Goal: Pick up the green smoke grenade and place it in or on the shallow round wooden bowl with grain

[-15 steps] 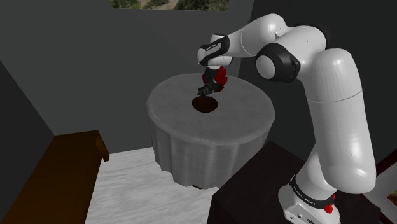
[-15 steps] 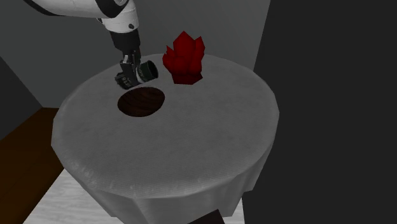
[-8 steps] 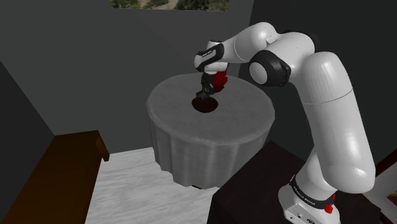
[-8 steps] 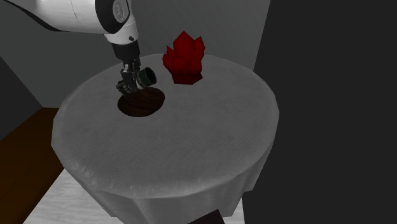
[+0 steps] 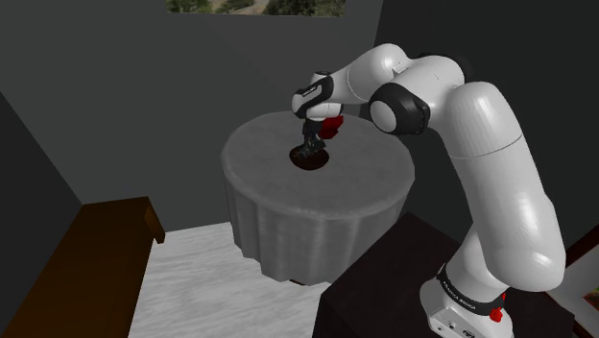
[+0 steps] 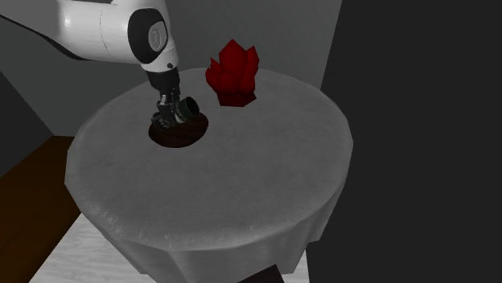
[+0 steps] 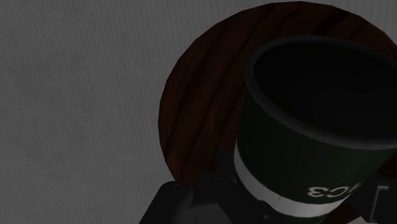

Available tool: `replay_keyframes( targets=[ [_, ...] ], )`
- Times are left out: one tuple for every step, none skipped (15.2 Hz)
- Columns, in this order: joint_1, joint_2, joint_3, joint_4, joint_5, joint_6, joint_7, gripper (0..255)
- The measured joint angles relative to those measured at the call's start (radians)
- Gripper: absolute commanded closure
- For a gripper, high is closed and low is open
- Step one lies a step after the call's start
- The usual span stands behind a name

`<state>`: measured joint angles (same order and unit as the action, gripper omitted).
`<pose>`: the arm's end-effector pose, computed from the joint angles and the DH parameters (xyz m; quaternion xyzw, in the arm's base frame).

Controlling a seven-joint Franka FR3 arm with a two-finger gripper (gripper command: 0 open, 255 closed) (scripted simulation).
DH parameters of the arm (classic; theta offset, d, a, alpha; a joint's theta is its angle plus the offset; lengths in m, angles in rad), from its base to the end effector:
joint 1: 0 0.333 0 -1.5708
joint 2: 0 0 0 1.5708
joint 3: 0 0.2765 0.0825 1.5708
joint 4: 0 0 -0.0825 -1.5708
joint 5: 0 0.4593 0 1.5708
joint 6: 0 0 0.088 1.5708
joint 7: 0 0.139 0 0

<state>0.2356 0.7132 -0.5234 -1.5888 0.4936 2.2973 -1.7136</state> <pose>0.7274 -0.1663 0.1618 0.8128 0.5793 0.0534 0.0320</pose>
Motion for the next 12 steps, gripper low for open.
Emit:
replay_keyframes(
  targets=[
    [-0.001, 0.002, 0.001, 0.000, 0.001, 0.002, -0.001, 255],
    [-0.001, 0.003, 0.001, 0.000, 0.002, 0.003, -0.001, 255],
    [-0.001, 0.004, 0.002, 0.001, 0.002, 0.003, -0.001, 255],
    [-0.002, 0.004, 0.002, 0.001, 0.002, 0.004, -0.001, 255],
    [-0.002, 0.004, 0.002, 0.001, 0.002, 0.004, -0.001, 255],
    [-0.002, 0.004, 0.002, 0.001, 0.002, 0.004, -0.001, 255],
    [-0.002, 0.004, 0.002, 0.001, 0.002, 0.004, -0.001, 0],
    [-0.002, 0.004, 0.002, 0.001, 0.002, 0.004, -0.001, 0],
    [-0.002, 0.005, 0.002, 0.001, 0.002, 0.004, -0.001, 0],
    [-0.002, 0.005, 0.002, 0.002, 0.002, 0.004, -0.001, 0],
    [-0.002, 0.005, 0.002, 0.002, 0.002, 0.004, -0.002, 0],
    [-0.002, 0.005, 0.002, 0.002, 0.002, 0.004, -0.002, 0]
  ],
)
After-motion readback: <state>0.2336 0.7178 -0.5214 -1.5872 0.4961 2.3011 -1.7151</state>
